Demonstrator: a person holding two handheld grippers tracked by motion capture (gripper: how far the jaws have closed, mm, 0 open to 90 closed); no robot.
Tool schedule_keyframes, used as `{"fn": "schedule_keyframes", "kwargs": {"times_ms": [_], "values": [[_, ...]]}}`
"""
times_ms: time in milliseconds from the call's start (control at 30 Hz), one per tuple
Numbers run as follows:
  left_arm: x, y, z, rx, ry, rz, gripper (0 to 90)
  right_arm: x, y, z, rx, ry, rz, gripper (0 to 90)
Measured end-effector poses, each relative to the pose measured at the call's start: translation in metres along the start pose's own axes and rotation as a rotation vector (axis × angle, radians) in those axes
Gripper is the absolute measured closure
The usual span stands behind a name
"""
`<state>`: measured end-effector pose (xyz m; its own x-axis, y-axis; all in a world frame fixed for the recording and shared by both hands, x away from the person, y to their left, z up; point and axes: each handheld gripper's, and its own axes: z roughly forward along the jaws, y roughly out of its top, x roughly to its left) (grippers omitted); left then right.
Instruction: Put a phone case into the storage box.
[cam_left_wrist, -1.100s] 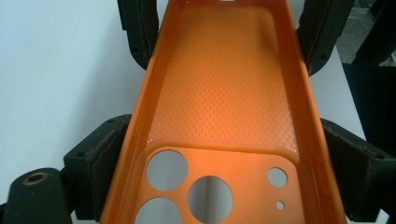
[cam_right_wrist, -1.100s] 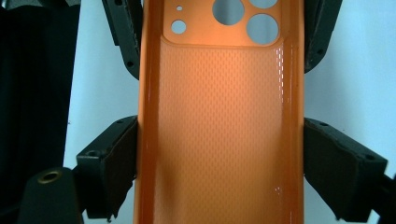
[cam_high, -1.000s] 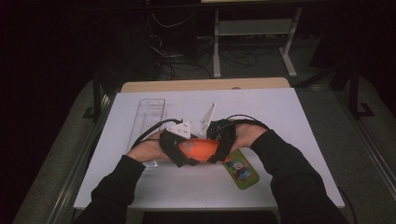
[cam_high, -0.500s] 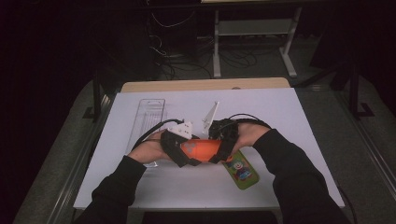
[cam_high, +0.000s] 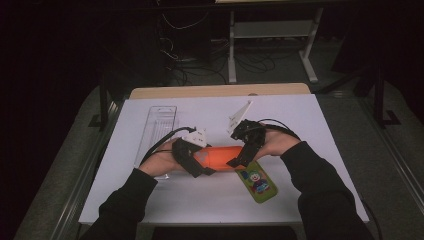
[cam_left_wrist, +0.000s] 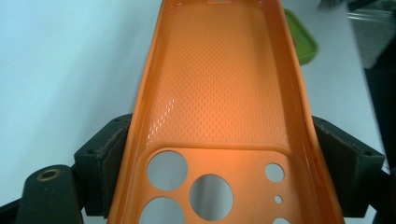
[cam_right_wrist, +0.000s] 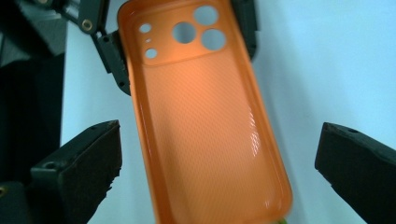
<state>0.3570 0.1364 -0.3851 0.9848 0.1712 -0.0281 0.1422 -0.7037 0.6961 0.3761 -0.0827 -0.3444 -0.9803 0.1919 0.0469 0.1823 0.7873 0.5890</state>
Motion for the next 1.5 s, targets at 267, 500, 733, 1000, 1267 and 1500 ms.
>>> {"fn": "schedule_keyframes", "kwargs": {"times_ms": [267, 500, 733, 1000, 1267, 1500], "values": [[0.001, 0.000, 0.005, 0.011, 0.089, -0.099, 15.4, -0.005, -0.025, -0.018, -0.099, -0.119, 0.125, 0.0], [0.003, -0.001, 0.005, 0.048, 0.180, -0.169, 15.4, -0.004, -0.049, -0.025, -0.183, -0.174, 0.303, 0.3], [0.008, -0.002, -0.001, 0.031, 0.237, -0.244, 15.4, 0.001, -0.070, -0.020, -0.238, -0.234, 0.383, 0.3], [0.005, -0.001, 0.001, 0.013, 0.247, -0.266, 15.4, 0.007, -0.086, -0.013, -0.308, -0.296, 0.461, 0.3], [0.005, 0.001, 0.000, 0.005, 0.252, -0.246, 15.4, 0.013, -0.100, -0.004, -0.336, -0.320, 0.532, 1.8], [0.006, 0.001, -0.002, -0.009, 0.264, -0.254, 15.4, 0.018, -0.107, 0.000, -0.343, -0.338, 0.548, 1.3]]}}
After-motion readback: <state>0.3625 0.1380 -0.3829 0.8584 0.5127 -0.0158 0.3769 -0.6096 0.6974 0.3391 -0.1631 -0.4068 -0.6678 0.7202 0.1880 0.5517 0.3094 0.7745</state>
